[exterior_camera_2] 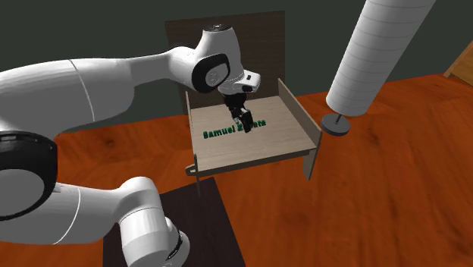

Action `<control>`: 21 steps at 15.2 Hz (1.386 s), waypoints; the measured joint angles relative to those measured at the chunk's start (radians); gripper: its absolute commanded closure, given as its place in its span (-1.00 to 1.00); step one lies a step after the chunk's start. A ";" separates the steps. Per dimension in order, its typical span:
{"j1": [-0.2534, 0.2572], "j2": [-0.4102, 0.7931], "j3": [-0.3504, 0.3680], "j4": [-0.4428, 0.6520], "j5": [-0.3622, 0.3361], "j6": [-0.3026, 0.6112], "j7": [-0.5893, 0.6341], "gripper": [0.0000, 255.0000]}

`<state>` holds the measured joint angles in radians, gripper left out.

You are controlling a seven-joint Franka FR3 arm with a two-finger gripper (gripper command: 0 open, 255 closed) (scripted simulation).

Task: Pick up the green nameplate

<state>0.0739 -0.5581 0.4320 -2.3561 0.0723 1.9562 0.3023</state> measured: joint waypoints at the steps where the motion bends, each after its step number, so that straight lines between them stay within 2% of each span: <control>1: -0.001 0.027 0.029 0.009 -0.005 0.021 0.029 -1.00; 6: -0.018 0.163 0.164 0.065 -0.057 0.104 0.173 -1.00; 11: -0.054 0.332 0.294 0.150 -0.176 0.162 0.336 -1.00; 19: -0.065 0.403 0.334 0.106 -0.242 0.253 0.415 -1.00; 20: -0.065 0.403 0.334 0.101 -0.243 0.259 0.416 1.00; 21: -0.065 0.403 0.334 0.098 -0.243 0.262 0.417 1.00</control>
<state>0.0086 -0.1549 0.7660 -2.2577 -0.1711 2.2178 0.7191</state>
